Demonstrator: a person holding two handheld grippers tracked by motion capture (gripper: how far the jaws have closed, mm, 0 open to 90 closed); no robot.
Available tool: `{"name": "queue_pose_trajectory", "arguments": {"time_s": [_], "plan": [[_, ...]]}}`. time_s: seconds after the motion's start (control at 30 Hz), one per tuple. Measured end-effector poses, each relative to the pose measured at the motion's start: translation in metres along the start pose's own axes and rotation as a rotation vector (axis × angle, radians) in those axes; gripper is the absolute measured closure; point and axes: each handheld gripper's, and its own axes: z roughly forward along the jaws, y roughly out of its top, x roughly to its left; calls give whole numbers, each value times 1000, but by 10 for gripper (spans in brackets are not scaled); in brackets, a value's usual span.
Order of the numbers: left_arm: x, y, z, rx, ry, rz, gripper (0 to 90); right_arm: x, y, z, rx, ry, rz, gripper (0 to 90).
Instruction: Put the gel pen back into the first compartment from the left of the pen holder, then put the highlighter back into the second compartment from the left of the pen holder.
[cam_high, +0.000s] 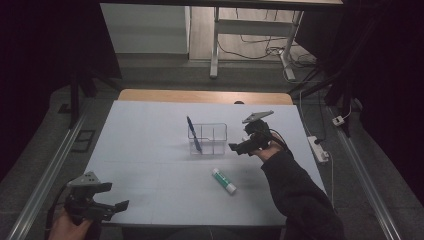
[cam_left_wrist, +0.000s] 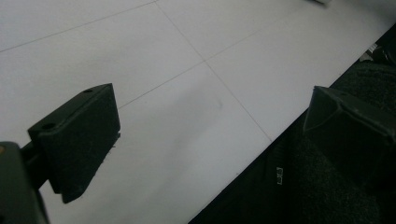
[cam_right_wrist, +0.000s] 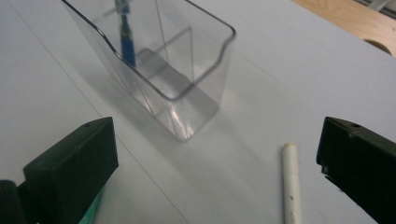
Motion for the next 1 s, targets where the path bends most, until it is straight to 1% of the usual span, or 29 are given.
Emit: {"name": "queue_pose_trajectory", "arguments": {"time_s": [0.13,0.37,0.47,0.53,0.6,0.7,0.8,0.83,0.87,0.9,1.0], "plan": [[0,0,0,0,0,3,41,-9,-10,-2,11,-26,30,0],[-1,0,0,0,0,7,42,-21,-25,0,35,-38,59,0],[-1,0,0,-1,-2,7,43,-26,-28,2,39,-42,65,0],[-1,0,0,0,0,9,43,-28,-30,3,54,-34,74,0],[-1,0,0,0,0,9,43,-29,-31,4,70,-38,62,0],[-1,0,0,1,0,9,43,-33,-33,6,82,-38,64,0],[-1,0,0,1,-1,9,43,-38,-35,10,95,-39,82,0],[-1,0,0,3,-1,10,43,-40,-36,12,91,-43,85,0],[-1,0,0,4,0,11,43,-42,-37,13,96,-41,99,0],[-1,0,0,4,0,11,43,-45,-38,16,101,-46,113,0],[-1,0,0,6,0,12,43,-52,-41,22,124,-66,120,0]]}}
